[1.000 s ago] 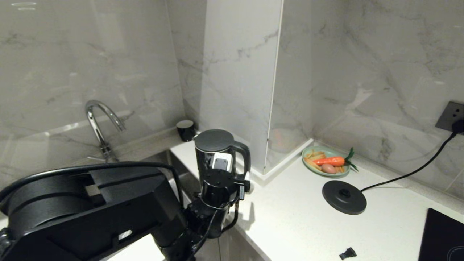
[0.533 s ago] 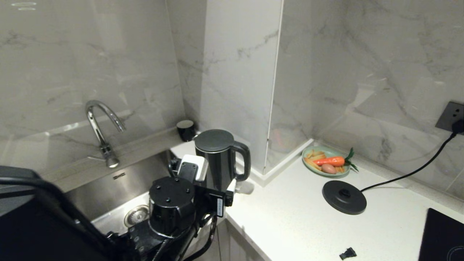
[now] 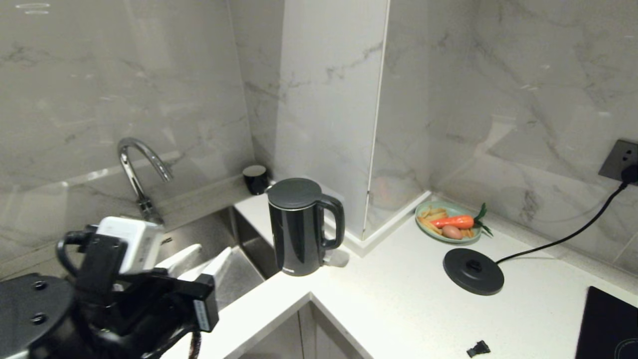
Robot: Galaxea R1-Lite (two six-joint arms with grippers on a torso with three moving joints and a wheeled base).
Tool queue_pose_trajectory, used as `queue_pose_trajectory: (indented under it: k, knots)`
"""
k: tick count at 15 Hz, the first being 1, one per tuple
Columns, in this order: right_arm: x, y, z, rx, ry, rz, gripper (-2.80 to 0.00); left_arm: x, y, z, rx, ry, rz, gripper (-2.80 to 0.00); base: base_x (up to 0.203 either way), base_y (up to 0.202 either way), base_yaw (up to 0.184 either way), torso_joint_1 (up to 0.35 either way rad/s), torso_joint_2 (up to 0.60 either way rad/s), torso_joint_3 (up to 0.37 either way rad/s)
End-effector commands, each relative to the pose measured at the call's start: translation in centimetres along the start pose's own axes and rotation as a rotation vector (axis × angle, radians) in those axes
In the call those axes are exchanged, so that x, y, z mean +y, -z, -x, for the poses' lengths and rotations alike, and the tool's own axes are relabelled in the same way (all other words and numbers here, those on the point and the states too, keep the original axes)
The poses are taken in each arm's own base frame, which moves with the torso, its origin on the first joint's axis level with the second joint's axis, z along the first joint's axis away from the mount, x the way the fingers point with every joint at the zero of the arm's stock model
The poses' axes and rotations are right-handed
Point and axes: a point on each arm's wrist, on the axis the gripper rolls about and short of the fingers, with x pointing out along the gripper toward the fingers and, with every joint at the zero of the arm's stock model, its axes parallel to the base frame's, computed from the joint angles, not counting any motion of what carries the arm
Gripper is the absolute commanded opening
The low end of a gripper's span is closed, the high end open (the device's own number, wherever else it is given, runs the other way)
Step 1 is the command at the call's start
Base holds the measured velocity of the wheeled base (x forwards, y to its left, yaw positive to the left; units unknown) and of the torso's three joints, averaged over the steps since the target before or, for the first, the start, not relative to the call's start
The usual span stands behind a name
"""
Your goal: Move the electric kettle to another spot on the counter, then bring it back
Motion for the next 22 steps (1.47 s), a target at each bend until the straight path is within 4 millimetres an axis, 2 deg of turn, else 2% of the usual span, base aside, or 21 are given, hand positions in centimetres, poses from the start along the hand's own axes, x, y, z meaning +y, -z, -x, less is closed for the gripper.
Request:
queue_pose_trajectory:
  k: [1, 4, 7, 11, 14, 18, 20, 22]
  knots:
    - [0.0, 0.0, 0.0, 0.0, -0.002, 0.0, -2.8, 4.0, -1.7, 4.6, -0.085, -0.061, 0.062, -2.8, 0.0, 0.0, 0.0, 0.0, 0.0, 0.0]
    - [0.0, 0.0, 0.0, 0.0, -0.001, 0.0, -2.8, 7.7, -1.2, 8.4, -0.038, -0.209, 0.028, -2.8, 0.0, 0.0, 0.0, 0.0, 0.0, 0.0]
    - [0.0, 0.0, 0.0, 0.001, -0.002, 0.0, -2.8, 10.1, -1.8, 11.9, -0.085, -0.405, 0.048, -2.8, 0.0, 0.0, 0.0, 0.0, 0.0, 0.0]
    - [0.0, 0.0, 0.0, 0.0, -0.001, 0.0, -2.8, 10.6, -3.1, 16.3, -0.24, -0.571, -0.017, -2.8, 0.0, 0.0, 0.0, 0.0, 0.0, 0.0]
    - [0.0, 0.0, 0.0, 0.0, -0.002, 0.0, -2.8, 10.1, -2.7, 18.8, -0.278, -0.643, -0.077, -2.8, 0.0, 0.0, 0.0, 0.0, 0.0, 0.0]
    - [0.0, 0.0, 0.0, 0.0, -0.002, 0.0, -2.8, 9.5, -0.4, 20.4, -0.255, -0.64, -0.117, -2.8, 0.0, 0.0, 0.0, 0.0, 0.0, 0.0]
    - [0.0, 0.0, 0.0, 0.0, -0.001, 0.0, -2.8, 9.1, 2.5, 20.8, -0.279, -0.516, -0.135, -2.8, 0.0, 0.0, 0.0, 0.0, 0.0, 0.0]
    - [0.0, 0.0, 0.0, 0.0, -0.002, 0.0, -2.8, 9.2, 5.5, 19.3, -0.208, -0.441, -0.068, -2.8, 0.0, 0.0, 0.0, 0.0, 0.0, 0.0]
